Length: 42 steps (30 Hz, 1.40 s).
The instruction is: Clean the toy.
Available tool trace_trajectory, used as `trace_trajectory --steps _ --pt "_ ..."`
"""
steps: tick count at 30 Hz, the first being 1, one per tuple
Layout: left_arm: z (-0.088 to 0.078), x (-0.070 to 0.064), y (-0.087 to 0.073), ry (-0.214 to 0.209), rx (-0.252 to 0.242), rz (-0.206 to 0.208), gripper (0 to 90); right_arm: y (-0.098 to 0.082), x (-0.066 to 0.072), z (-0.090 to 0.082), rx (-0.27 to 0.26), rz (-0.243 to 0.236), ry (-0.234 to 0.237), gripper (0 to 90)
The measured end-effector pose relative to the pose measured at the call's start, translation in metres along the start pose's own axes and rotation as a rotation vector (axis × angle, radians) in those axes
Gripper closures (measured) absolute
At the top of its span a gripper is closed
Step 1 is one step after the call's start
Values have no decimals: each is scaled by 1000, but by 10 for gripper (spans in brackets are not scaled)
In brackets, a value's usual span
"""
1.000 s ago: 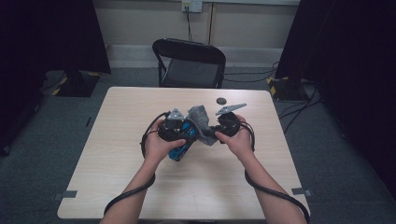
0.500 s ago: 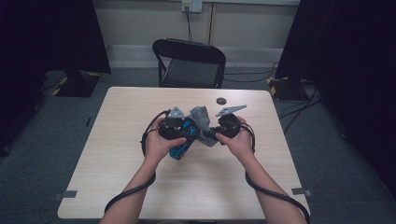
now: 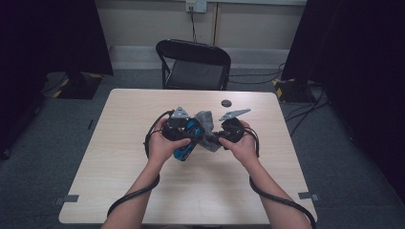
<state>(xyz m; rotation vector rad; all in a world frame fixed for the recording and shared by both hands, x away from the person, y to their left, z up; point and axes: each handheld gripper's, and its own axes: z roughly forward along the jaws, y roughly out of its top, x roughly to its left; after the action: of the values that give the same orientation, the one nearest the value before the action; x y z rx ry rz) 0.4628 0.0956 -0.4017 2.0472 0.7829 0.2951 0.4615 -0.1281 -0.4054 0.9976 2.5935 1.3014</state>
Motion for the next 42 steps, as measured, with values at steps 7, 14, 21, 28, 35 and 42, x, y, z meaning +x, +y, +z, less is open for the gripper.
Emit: trace_trajectory --steps 7,14,21,28,35,42 --pt "1 -1 3 0 4 6 255 -4 2 4 3 2 11 757" --pt "2 -1 6 7 12 17 255 -6 4 7 9 -2 18 757" --pt "1 -1 10 13 1 20 255 -7 8 11 12 -11 27 756" --pt "-1 -2 15 11 -11 22 255 -8 12 17 12 -15 46 756" --pt "0 -2 18 9 -15 20 255 -10 14 21 22 -18 54 756" --pt "0 -2 20 8 -18 17 255 -13 13 23 16 -2 67 756"
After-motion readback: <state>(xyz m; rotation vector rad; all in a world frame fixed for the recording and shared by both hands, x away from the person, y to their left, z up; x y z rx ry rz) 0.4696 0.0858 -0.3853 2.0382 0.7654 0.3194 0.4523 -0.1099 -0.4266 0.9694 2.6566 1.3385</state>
